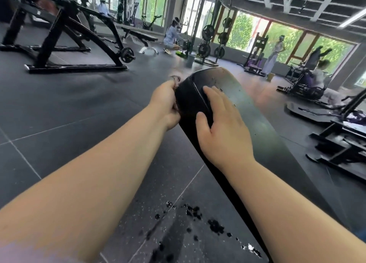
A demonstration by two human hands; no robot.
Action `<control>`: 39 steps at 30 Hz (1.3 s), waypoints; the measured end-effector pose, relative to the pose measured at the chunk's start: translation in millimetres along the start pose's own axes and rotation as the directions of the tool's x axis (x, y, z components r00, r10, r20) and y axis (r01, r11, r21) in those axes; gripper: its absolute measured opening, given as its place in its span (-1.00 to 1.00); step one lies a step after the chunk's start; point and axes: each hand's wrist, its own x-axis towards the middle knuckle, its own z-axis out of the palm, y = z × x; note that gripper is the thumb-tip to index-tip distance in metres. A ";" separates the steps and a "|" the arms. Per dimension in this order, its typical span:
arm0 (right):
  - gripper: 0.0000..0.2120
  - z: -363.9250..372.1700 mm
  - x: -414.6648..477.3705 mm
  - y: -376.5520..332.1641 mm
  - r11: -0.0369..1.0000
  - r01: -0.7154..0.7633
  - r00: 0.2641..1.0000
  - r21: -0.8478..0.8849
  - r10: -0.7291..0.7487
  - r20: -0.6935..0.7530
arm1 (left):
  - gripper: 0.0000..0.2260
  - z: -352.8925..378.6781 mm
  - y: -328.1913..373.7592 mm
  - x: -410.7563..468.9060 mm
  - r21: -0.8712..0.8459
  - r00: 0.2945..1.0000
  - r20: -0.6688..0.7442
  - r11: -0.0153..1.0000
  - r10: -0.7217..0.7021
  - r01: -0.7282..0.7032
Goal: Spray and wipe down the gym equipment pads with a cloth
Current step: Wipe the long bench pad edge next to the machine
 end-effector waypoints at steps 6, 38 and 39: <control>-0.50 -2.0 -2.0 0.6 1.000 -0.002 1.000 0.025 0.002 0.003 | -0.83 -8.4 3.3 -33.5 0.113 0.986 -0.107 0.987 0.127 -0.115; -0.62 -2.8 1.1 5.4 0.915 -0.091 0.984 0.392 0.143 -0.105 | -0.70 8.5 -74.7 -71.2 0.621 0.635 -0.036 0.515 0.772 -0.591; -0.62 -3.9 -0.9 6.6 0.906 -0.090 0.982 0.413 0.150 -0.115 | -0.67 9.1 -90.2 -80.5 0.638 0.628 -0.036 0.502 0.777 -0.584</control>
